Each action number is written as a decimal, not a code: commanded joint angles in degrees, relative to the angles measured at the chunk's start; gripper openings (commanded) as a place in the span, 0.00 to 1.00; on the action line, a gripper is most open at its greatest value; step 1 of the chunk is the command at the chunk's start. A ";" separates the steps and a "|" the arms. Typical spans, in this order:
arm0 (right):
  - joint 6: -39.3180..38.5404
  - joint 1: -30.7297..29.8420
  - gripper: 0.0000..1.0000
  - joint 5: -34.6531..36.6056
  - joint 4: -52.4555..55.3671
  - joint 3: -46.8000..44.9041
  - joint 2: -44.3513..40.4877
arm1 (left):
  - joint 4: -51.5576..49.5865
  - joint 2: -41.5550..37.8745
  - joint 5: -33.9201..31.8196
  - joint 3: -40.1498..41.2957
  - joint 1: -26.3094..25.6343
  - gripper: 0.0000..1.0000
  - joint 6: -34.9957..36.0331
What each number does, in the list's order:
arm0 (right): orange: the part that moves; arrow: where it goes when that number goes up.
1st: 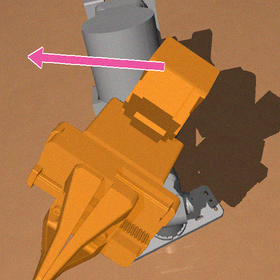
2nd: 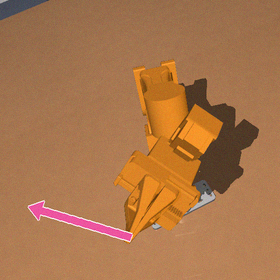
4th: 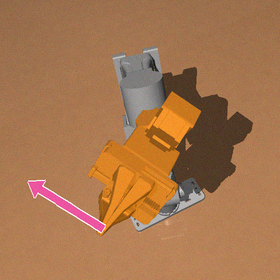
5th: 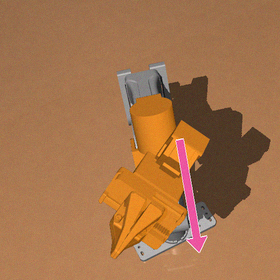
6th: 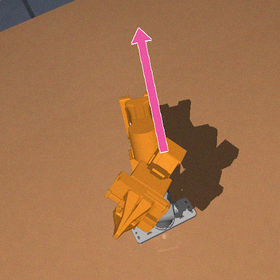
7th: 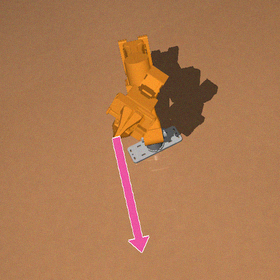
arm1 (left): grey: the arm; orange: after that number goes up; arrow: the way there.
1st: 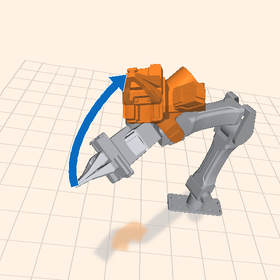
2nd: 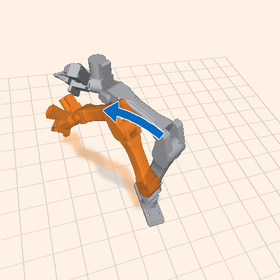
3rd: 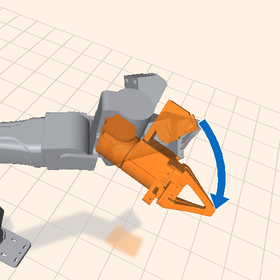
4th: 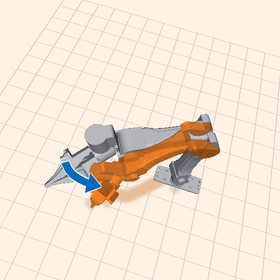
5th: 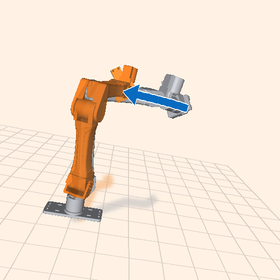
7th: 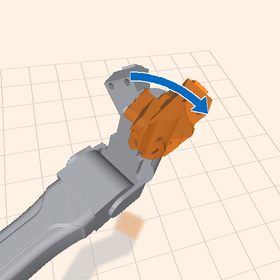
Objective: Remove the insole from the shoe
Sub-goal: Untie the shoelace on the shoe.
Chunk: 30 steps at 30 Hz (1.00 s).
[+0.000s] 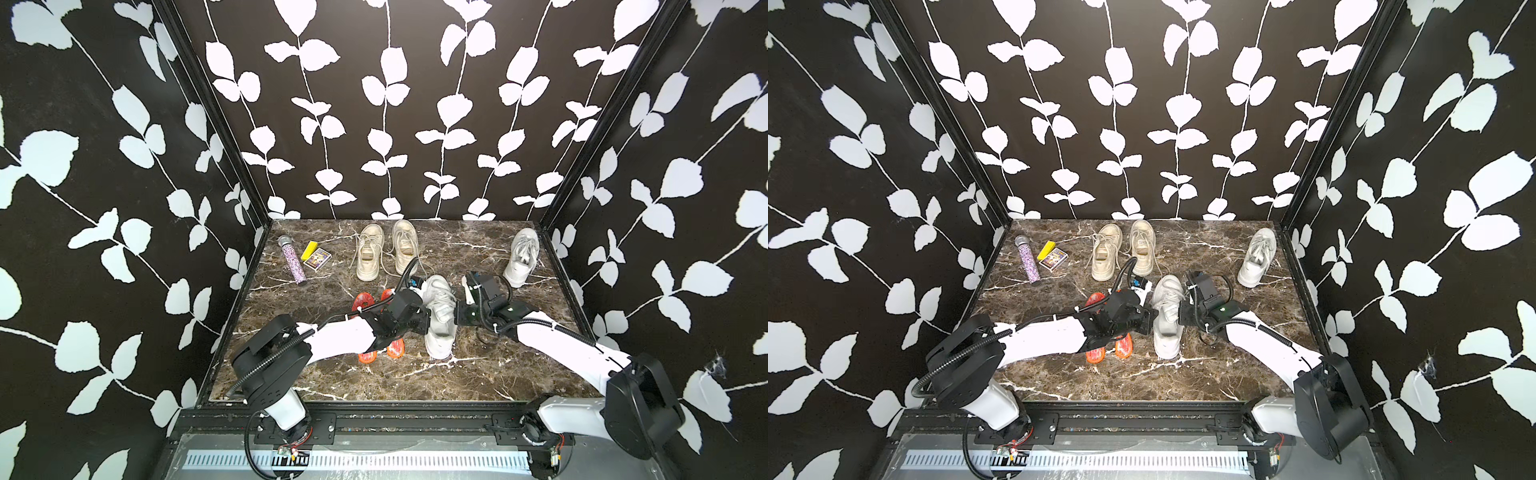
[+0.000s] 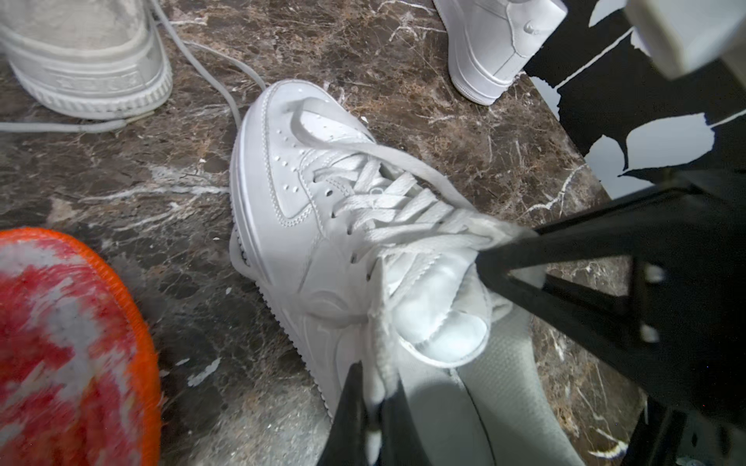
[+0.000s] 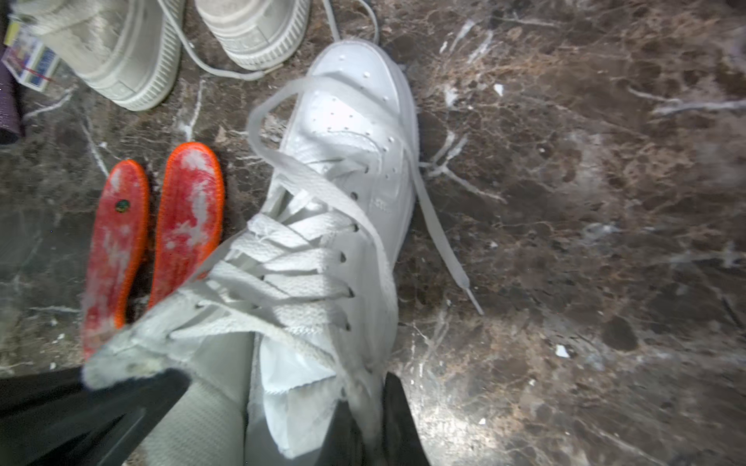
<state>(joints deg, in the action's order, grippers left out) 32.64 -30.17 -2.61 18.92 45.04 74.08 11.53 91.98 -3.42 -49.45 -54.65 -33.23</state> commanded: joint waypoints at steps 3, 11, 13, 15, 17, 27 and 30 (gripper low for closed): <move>-1.35 4.00 0.00 11.17 5.22 -1.77 -0.45 | -4.35 -2.88 -5.29 0.39 3.36 0.00 -0.92; -6.08 1.18 0.26 0.39 0.81 -0.24 -1.43 | -1.04 1.00 0.72 -3.76 0.86 0.00 0.75; -5.93 0.75 0.34 -0.18 1.46 0.23 -1.27 | -0.58 1.88 1.67 -4.87 -0.39 0.01 1.10; -5.83 0.43 0.38 -0.21 1.72 -0.16 -1.86 | -0.55 2.49 2.45 -5.78 -1.30 0.08 1.53; -5.65 0.37 0.40 0.28 2.19 -0.86 -2.99 | -1.49 2.41 2.09 -6.17 -1.68 0.16 2.44; -4.61 0.38 0.46 2.26 1.20 -3.68 -10.06 | -12.48 -4.01 -1.03 -8.98 -2.10 0.44 21.42; -3.99 0.35 0.46 2.61 0.23 -4.34 -10.89 | -15.59 -3.66 -0.20 -12.29 -4.39 0.40 31.74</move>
<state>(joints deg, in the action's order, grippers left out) 27.90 -29.93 -1.63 20.40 41.43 64.20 0.01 90.78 -3.75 -58.13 -56.95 -13.80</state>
